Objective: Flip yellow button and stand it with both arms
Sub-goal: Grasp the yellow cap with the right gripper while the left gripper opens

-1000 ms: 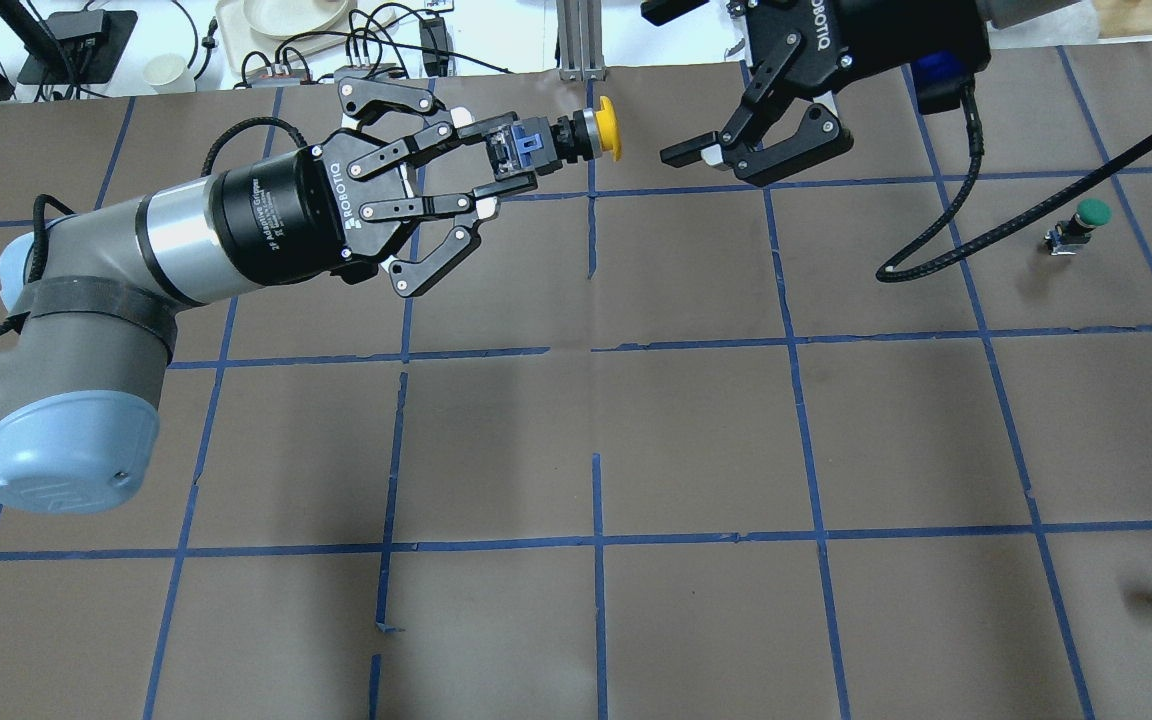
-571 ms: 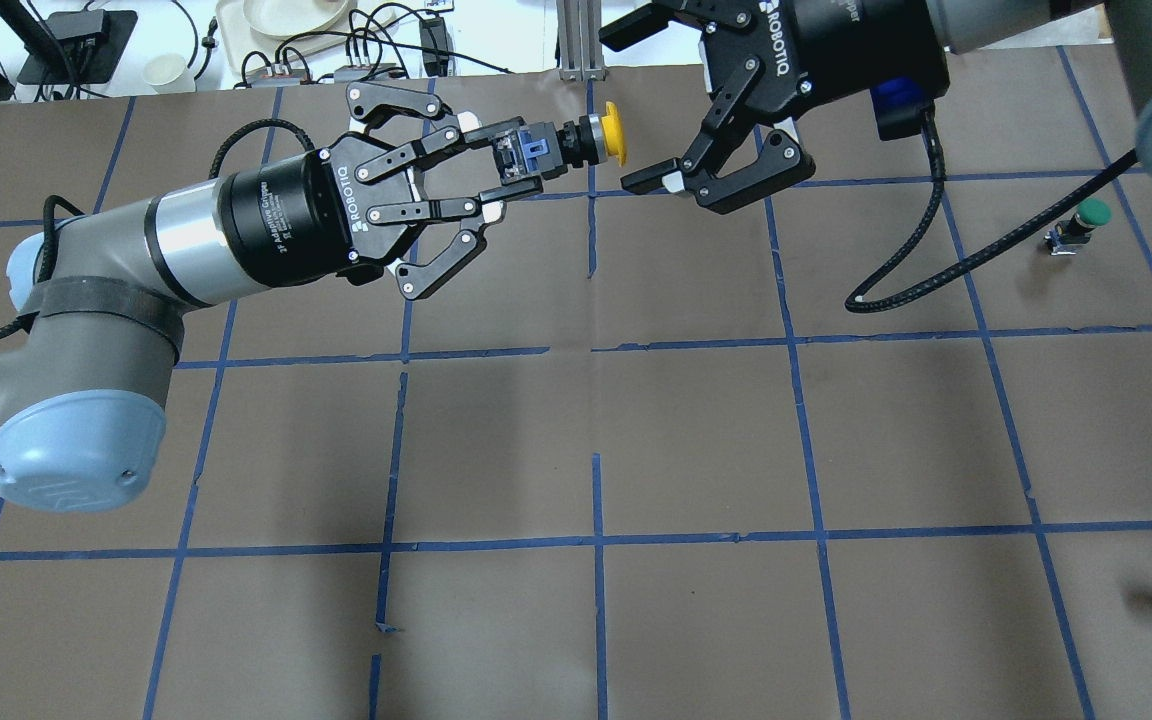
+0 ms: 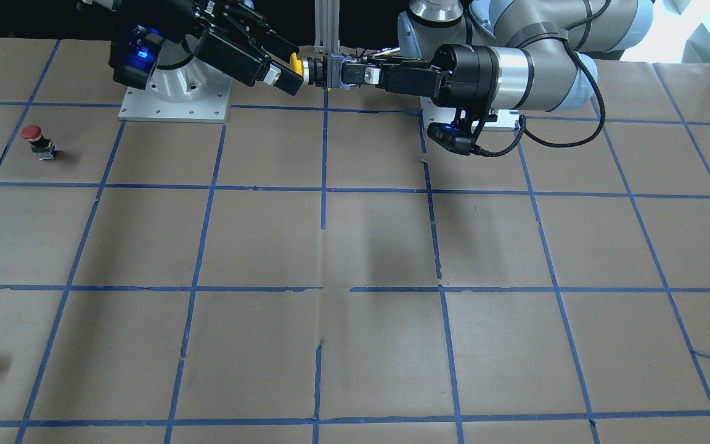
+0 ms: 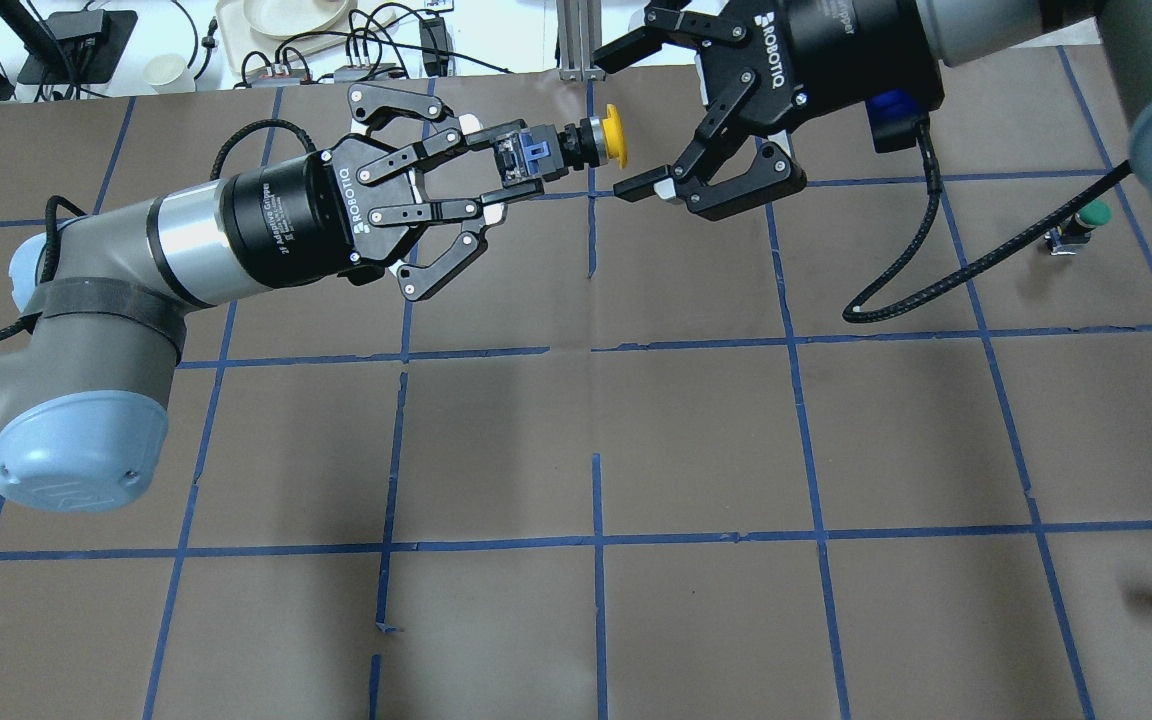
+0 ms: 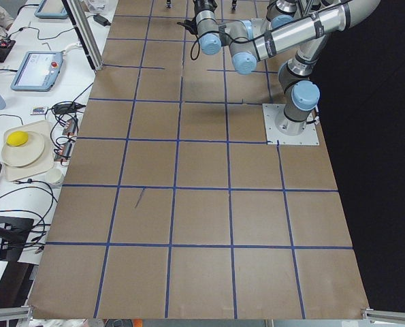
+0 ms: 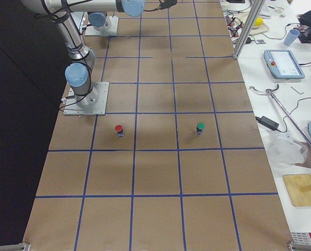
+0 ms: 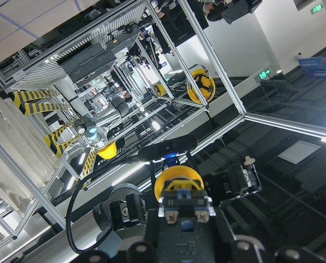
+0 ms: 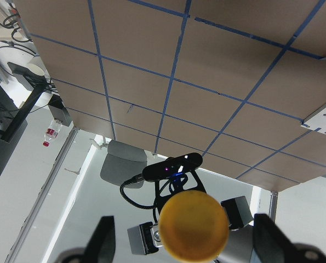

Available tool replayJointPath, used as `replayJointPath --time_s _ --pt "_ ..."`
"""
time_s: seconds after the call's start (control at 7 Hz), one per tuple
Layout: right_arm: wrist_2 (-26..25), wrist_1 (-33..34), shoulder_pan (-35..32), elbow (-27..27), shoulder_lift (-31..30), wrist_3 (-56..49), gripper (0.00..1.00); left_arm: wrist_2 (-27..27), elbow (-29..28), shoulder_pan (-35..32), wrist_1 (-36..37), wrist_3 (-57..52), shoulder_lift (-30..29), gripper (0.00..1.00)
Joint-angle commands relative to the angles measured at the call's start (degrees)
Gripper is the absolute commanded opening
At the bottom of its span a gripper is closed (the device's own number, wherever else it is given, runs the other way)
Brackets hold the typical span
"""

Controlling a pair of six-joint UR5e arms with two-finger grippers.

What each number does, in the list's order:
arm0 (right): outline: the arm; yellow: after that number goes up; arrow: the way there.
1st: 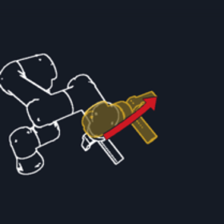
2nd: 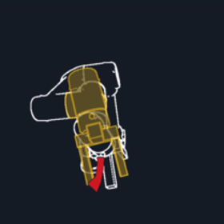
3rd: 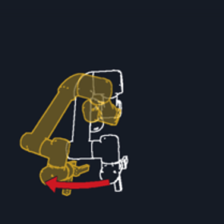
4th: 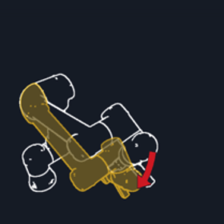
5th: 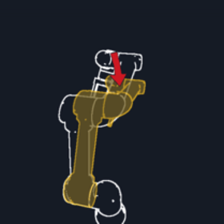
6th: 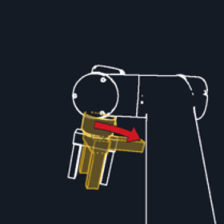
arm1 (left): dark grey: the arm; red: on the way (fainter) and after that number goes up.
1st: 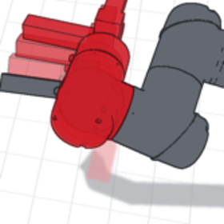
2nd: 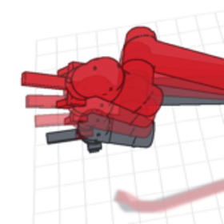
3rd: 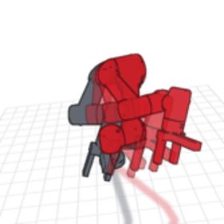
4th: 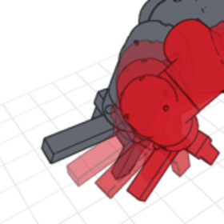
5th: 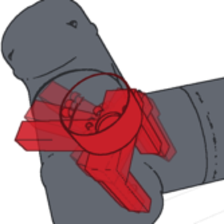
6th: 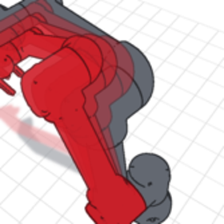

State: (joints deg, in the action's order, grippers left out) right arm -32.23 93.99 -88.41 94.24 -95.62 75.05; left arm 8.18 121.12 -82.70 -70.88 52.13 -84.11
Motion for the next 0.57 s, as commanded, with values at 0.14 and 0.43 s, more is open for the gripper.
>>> replayJointPath --time_s 0.14,0.43 --pt "0.24 -0.13 0.00 0.07 0.00 -0.17 0.10 -0.10 -0.01 0.00 0.39 0.08 -0.01 0.02" --pt "0.94 -0.13 0.00 0.07 0.00 -0.08 0.08 -0.27 -0.09 0.00 0.39 -0.01 -0.01 0.17"
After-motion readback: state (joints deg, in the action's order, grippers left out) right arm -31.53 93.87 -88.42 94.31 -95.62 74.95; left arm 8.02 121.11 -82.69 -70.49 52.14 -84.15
